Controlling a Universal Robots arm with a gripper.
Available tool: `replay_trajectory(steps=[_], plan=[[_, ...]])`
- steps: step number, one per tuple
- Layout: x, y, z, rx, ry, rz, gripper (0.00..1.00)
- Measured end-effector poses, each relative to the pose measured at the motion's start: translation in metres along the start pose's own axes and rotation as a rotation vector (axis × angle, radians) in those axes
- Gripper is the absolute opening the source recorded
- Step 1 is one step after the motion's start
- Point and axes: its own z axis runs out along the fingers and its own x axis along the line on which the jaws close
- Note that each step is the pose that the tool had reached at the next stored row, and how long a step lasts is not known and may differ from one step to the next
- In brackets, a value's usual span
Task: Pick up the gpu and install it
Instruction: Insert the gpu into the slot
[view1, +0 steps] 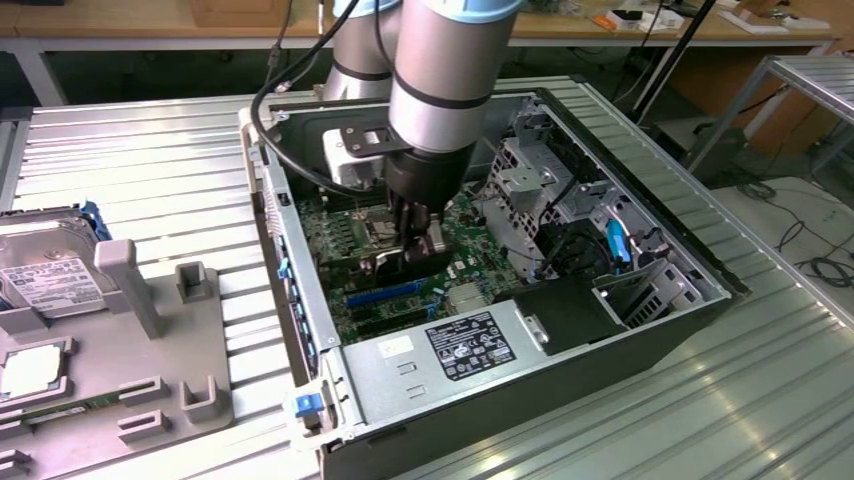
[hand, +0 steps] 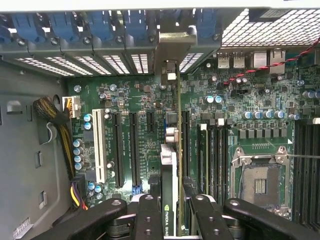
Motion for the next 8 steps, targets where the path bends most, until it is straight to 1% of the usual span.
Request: replay_trajectory(steps=[4, 8], plan=[[0.0, 0.0007, 0.0, 0.0, 0.0002, 0.0, 0.27], [0.0001, 0.0037, 0.0002, 0.0002, 0.0023, 0.0, 0.27]])
